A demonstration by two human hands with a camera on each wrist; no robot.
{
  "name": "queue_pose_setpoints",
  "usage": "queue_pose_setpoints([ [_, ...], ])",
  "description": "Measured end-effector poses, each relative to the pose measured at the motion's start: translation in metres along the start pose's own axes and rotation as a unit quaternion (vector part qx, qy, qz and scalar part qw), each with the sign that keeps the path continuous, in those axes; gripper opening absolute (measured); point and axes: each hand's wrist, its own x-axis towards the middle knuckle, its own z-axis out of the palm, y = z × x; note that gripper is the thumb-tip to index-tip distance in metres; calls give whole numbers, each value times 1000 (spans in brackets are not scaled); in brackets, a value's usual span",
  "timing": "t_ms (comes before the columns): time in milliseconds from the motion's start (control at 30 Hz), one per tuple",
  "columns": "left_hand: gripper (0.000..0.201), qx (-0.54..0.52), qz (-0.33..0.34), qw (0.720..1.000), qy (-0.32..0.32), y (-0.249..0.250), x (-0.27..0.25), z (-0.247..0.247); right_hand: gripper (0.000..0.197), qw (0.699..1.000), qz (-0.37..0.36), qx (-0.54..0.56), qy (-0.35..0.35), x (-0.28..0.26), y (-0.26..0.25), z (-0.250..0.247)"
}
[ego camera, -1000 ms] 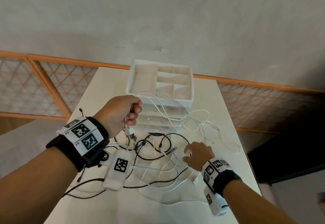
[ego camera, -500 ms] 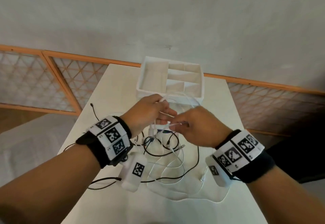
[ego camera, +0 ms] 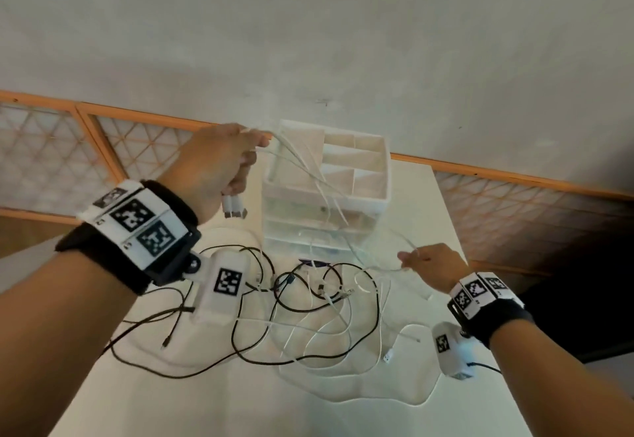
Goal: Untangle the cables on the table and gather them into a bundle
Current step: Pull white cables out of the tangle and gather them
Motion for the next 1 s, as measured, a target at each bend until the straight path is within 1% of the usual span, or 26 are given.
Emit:
queue_pose_setpoints([
  [67, 22, 48, -12, 999, -8, -13, -2, 0, 44, 995, 42, 79, 45, 5, -5, -11],
  [133, 25, 74, -34, 996, -23, -24, -4, 1, 43, 972, 22, 208, 109, 5, -16, -32],
  [167, 27, 80, -41, 996, -20, -28, -4, 0, 39, 952, -2, 273, 137, 4, -22, -43],
  [200, 28, 81, -47, 996, -7, -30, -4, -1, 33, 923, -24, 348, 163, 1, -28, -52],
  [233, 28, 76, -52, 996, 14, -29, -3, -4, 28, 891, -35, 416, 180, -2, -33, -58],
  [267, 27, 62, -56, 996, 37, -28, -1, -7, 26, 869, -39, 457, 187, -4, -34, -61],
  [300, 26, 43, -57, 996, 54, -26, 0, -12, 25, 866, -35, 462, 188, -5, -31, -60],
  [333, 25, 25, -56, 996, 61, -23, 1, -17, 26, 885, -24, 428, 182, -4, -21, -55],
  [367, 25, 12, -54, 997, 58, -19, 1, -21, 26, 915, -8, 369, 165, -2, -7, -48],
  [400, 24, 4, -49, 998, 45, -16, 0, -24, 31, 943, 13, 307, 131, -2, 7, -40],
  [433, 24, -8, -43, 999, 28, -14, -3, -24, 42, 961, 42, 261, 85, 0, 19, -34],
  [467, 23, -18, -34, 999, 12, -11, -5, -22, 58, 969, 64, 233, 52, 0, 26, -30],
  [500, 22, -14, -25, 1000, 1, -9, -8, -19, 70, 972, 70, 219, 43, 1, 27, -29],
  [533, 21, 2, -17, 1000, -12, -8, -10, -13, 73, 976, 61, 200, 61, -1, 19, -30],
  [600, 20, 35, -4, 997, -67, -8, -13, 2, 64, 971, 0, 191, 142, -9, -10, -35],
  [633, 20, 43, 2, 993, -111, -8, -16, 13, 60, 958, -55, 223, 170, -16, -30, -38],
  [667, 20, 50, 8, 986, -156, -7, -20, 25, 59, 939, -122, 271, 175, -29, -54, -41],
  [700, 20, 56, 18, 979, -196, -5, -25, 38, 61, 920, -190, 310, 150, -43, -80, -45],
  [733, 21, 58, 34, 971, -228, -2, -30, 50, 65, 914, -242, 306, 115, -56, -102, -45],
  [767, 21, 52, 56, 965, -250, 4, -34, 60, 64, 921, -272, 267, 84, -65, -120, -42],
  [800, 22, 35, 81, 961, -261, 11, -37, 68, 56, 934, -277, 216, 69, -64, -128, -32],
  [833, 22, 6, 105, 960, -261, 20, -38, 72, 40, 951, -253, 166, 62, -58, -128, -21],
  [867, 21, -30, 125, 959, -254, 30, -38, 71, 30, 968, -212, 119, 64, -46, -120, -8],
  [933, 21, -88, 162, 957, -225, 47, -35, 61, 38, 993, -97, 54, 44, -24, -92, 14],
  [967, 21, -99, 176, 958, -204, 53, -32, 54, 40, 996, -34, 62, 54, -14, -74, 20],
  [1000, 22, -101, 179, 963, -177, 55, -28, 46, 41, 993, 18, 82, 88, -10, -61, 17],
])
